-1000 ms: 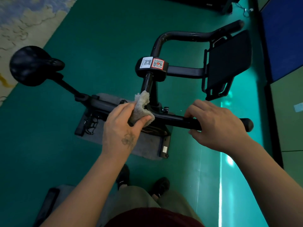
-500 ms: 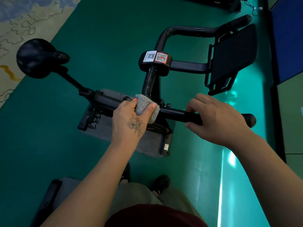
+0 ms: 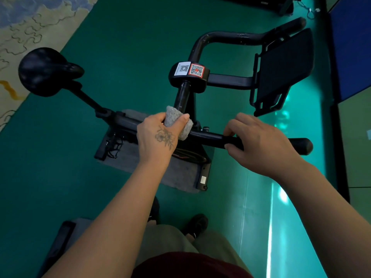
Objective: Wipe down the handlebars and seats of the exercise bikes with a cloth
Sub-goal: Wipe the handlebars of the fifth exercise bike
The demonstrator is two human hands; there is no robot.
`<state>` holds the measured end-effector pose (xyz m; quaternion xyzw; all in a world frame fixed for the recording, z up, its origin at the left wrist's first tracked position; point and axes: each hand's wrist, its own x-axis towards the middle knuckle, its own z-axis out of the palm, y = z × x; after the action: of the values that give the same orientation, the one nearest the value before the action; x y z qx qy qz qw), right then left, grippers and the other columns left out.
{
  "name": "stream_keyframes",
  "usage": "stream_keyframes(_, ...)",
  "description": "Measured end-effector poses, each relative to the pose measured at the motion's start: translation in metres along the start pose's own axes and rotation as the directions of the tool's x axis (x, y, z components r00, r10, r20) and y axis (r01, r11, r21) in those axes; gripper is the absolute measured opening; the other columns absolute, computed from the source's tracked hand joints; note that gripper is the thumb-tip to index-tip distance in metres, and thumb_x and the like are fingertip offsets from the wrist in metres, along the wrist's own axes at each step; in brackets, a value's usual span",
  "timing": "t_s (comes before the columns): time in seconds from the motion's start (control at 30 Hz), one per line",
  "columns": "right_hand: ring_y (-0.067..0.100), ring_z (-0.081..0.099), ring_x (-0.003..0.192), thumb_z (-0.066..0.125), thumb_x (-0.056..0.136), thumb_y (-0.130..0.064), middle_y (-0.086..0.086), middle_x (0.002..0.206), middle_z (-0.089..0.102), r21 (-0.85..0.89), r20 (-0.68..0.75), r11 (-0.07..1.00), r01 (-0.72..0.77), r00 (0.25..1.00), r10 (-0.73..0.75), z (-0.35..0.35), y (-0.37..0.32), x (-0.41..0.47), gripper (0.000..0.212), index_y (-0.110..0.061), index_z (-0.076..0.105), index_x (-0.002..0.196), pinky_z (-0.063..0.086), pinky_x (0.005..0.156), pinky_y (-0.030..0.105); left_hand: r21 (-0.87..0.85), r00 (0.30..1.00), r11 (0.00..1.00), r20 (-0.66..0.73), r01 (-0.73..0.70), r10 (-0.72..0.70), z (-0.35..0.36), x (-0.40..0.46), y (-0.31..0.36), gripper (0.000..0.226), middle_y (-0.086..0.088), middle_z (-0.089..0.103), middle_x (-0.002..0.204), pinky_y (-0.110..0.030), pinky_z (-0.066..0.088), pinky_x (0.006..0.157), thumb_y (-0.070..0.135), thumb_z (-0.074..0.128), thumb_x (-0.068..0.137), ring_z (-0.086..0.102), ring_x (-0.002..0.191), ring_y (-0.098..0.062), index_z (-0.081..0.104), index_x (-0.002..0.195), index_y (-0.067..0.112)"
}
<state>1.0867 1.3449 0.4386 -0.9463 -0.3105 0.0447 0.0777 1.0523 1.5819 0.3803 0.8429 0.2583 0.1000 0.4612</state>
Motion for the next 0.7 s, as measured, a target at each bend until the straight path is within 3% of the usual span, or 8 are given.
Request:
stream_keyframes(0.2,0.016,0.058,0.102,0.069,0.087,-0.026,-0.009,0.105,0.056,0.061,0.002,0.998,-0.035,0.999,0.035,0.004,-0.004,0.003,0.026,-0.031,0.064,0.112,0.044,0.067,0.033,0.045,0.996,0.997,0.067,-0.06,0.057,0.002,-0.018,-0.009,0.04,0.002,0.065,0.081,-0.014,0.036,0.058,0.061,0.069,0.094,0.06,0.072,-0.007,0.068,0.083,0.023)
stream_keyframes(0.3,0.015,0.058,0.101,0.069,0.086,-0.025,-0.011,0.104,0.055,0.074,-0.001,0.996,-0.048,0.999,0.048,0.005,-0.004,0.004,0.027,-0.031,0.064,0.112,0.041,0.067,0.032,0.015,0.996,0.998,0.069,-0.057,0.056,0.006,-0.031,-0.019,0.041,0.003,0.066,0.089,-0.015,0.044,0.07,0.065,0.065,0.095,0.061,0.084,-0.008,0.07,0.093,0.024)
stream_keyframes(0.53,0.016,0.057,0.104,0.068,0.083,-0.024,-0.011,0.103,0.056,0.068,-0.012,0.995,-0.068,0.998,0.069,0.006,-0.009,0.006,0.027,-0.032,0.065,0.109,0.037,0.068,0.03,-0.05,0.999,0.998,0.035,-0.03,0.032,0.012,-0.014,-0.012,0.044,0.001,0.067,0.078,-0.009,0.034,0.058,0.061,0.069,0.096,0.06,0.071,-0.008,0.066,0.074,0.023)
stream_keyframes(0.7,0.014,0.055,0.101,0.068,0.083,-0.026,-0.013,0.102,0.054,0.095,-0.003,0.991,-0.09,0.996,0.09,0.008,-0.011,0.009,0.026,-0.033,0.065,0.109,0.037,0.068,0.031,-0.075,0.999,0.997,0.033,-0.034,0.036,0.013,0.009,-0.008,0.043,-0.001,0.068,0.074,-0.022,0.04,0.06,0.056,0.072,0.094,0.064,0.072,-0.015,0.068,0.073,0.019)
